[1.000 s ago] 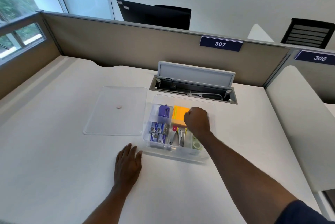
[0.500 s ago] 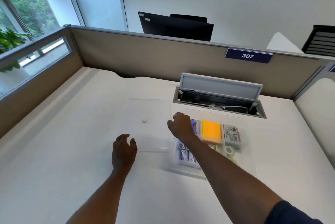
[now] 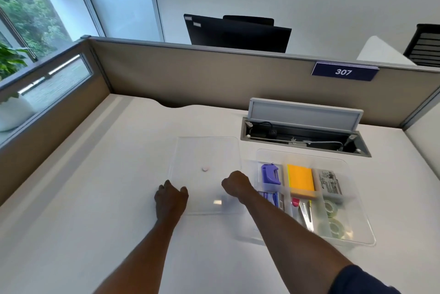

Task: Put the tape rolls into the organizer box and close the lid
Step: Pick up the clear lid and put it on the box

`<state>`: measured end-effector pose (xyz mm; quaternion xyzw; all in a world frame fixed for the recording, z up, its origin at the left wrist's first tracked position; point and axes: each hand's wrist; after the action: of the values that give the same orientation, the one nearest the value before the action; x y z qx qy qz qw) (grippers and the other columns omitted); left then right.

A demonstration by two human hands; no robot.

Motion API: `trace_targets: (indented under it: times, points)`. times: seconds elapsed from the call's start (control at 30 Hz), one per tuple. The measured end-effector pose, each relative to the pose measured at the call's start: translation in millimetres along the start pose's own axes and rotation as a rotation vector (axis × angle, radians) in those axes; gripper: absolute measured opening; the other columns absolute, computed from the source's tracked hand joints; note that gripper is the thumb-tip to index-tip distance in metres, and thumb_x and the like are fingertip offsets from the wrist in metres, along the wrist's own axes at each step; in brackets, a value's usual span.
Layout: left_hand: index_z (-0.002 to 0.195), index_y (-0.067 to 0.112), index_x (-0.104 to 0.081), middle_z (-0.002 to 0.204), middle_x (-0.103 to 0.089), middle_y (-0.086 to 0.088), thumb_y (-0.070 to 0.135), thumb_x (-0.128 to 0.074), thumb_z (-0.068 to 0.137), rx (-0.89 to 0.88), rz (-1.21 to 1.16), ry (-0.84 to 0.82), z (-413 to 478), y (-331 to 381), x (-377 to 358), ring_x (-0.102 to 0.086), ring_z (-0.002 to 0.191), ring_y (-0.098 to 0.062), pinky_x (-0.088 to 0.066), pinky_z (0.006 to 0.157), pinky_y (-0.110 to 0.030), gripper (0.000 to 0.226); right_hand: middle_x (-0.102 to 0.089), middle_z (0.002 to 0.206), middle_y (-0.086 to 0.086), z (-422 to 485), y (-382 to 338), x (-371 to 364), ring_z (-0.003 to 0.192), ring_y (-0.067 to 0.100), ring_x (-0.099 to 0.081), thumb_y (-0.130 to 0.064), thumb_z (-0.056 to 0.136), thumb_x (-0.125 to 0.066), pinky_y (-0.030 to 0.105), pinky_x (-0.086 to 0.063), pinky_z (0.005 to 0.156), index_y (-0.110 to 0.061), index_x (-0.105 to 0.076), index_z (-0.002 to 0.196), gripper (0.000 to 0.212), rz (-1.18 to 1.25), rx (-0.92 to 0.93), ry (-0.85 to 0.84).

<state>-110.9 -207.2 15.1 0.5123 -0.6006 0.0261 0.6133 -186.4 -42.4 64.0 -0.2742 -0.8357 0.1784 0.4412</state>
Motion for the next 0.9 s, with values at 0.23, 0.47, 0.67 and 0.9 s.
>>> trace_targets:
  times: [0.23, 0.47, 0.67, 0.9]
  points:
    - [0.116, -0.007, -0.056, 0.12, -0.061, -0.028, 0.028, -0.059, 0.085, 0.1, -0.093, 0.052, 18.8, 2.2, 8.7, -0.054, 0.116, -0.041, -0.043, 0.096, -0.042, 0.047, -0.064, 0.114, 0.014, 9.2, -1.7, -7.9, 0.108, 0.034, -0.061, -0.014, 0.081, -0.051, 0.037, -0.051, 0.096, 0.0, -0.058, 0.112, 0.035, 0.041, -0.102, 0.148]
    - [0.067, 0.007, -0.059, 0.069, -0.056, -0.011, 0.02, -0.082, 0.07, 0.335, -0.786, -0.094, 55.1, -11.8, 45.6, -0.052, 0.062, -0.024, -0.045, 0.061, -0.032, 0.027, -0.049, 0.065, 0.006, 15.0, -23.1, 7.7, 0.07, 0.029, -0.051, -0.011, 0.077, -0.049, 0.026, -0.038, 0.063, -0.011, -0.041, 0.057, 0.022, 0.178, -0.029, 0.148]
    - [0.083, 0.013, -0.065, 0.078, -0.067, -0.004, 0.017, -0.076, 0.077, 0.256, -0.868, -0.16, 57.3, 2.3, 63.3, -0.053, 0.063, -0.014, -0.049, 0.064, -0.028, 0.013, -0.049, 0.072, 0.008, 11.9, -31.5, 30.5, 0.061, 0.026, -0.048, -0.01, 0.077, -0.049, 0.025, -0.04, 0.056, -0.01, -0.043, 0.063, 0.015, 0.331, 0.015, 0.155]
    - [0.074, 0.021, -0.062, 0.078, -0.066, 0.001, 0.017, -0.067, 0.082, 0.082, -1.024, -0.124, 43.3, 46.7, 76.9, -0.054, 0.068, -0.011, -0.037, 0.064, -0.027, 0.01, -0.045, 0.072, 0.005, 7.2, -22.0, 77.4, 0.055, 0.017, -0.041, -0.004, 0.085, -0.053, 0.025, -0.04, 0.055, -0.01, -0.053, 0.093, 0.009, 0.632, 0.007, 0.103]
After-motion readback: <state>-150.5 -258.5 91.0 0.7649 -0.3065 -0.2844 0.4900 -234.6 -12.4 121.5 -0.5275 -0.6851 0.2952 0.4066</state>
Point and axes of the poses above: each hand's wrist, its own z-axis towards the middle knuckle, its own x-axis out of the back of the hand, y = z × x
